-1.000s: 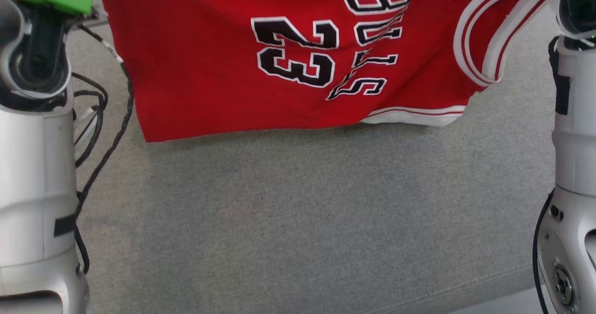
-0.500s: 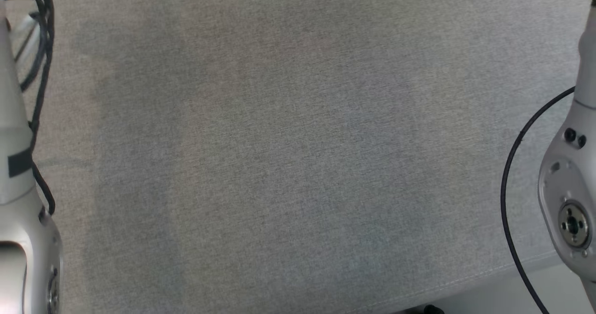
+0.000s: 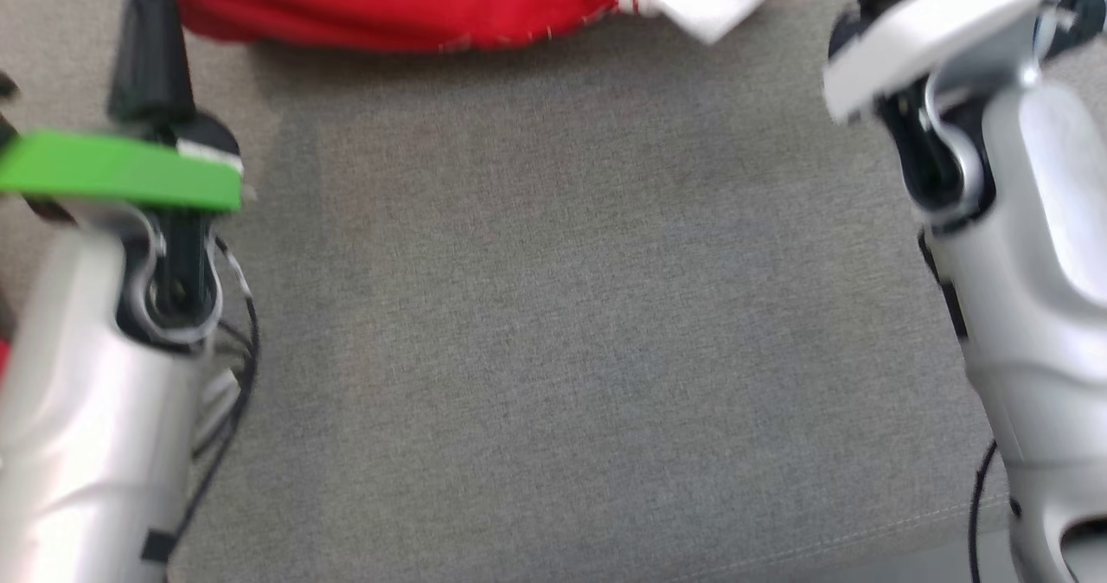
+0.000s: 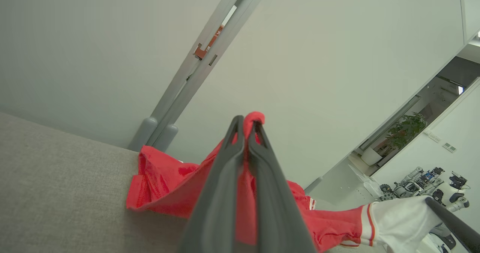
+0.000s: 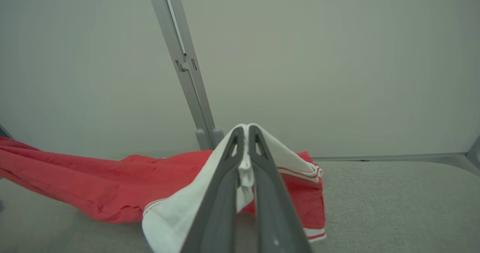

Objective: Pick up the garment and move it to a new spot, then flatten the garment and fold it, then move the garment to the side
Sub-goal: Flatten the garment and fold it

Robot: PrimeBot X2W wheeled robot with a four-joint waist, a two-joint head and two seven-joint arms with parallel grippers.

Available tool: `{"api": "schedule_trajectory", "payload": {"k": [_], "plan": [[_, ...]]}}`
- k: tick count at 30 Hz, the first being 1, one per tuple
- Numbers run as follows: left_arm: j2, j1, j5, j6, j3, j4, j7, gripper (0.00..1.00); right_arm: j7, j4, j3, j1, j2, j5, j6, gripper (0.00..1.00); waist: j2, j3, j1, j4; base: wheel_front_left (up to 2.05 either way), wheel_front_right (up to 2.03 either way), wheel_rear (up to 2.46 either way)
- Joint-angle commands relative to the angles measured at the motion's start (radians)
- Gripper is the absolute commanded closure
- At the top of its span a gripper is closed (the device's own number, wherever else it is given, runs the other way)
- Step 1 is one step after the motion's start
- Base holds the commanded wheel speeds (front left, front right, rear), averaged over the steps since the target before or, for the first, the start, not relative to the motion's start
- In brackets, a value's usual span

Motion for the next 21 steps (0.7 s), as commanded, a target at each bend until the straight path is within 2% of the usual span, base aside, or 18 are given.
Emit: {"api": "schedule_trajectory", "payload": {"k": [1,3,7,12,21], "plan": [[-0.010,0.055,-0.054,-0.004,-0.002,0.005,-0.007,1.00,0.055,-0.029,-0.001,0.062,-0.025,0.031,-0.001,1.00,0.0000,-0.071,-0.0001,0.005,0.00,0.00,0.00],[-0.003,0.127,-0.099,-0.004,-0.015,0.008,0.010,1.00,0.146,-0.094,-0.017,0.166,-0.042,0.070,-0.001,1.00,0.0000,-0.106,-0.0001,0.006,0.00,0.00,0.00],[0.004,0.273,-0.182,-0.003,-0.043,0.016,0.039,1.00,0.344,-0.217,-0.060,0.382,-0.101,0.073,-0.001,1.00,0.0000,-0.170,-0.0001,0.008,0.00,0.00,0.00],[-0.002,0.418,-0.239,-0.003,-0.087,0.010,0.065,1.00,0.533,-0.339,-0.125,0.607,-0.117,0.056,-0.001,1.00,0.0000,-0.220,-0.0001,0.014,0.00,0.00,0.00],[-0.032,0.589,-0.309,-0.003,-0.090,0.050,0.053,1.00,0.635,-0.360,-0.213,0.798,-0.077,-0.045,-0.001,1.00,0.0000,-0.274,-0.0001,0.037,0.00,0.00,0.00]]}}
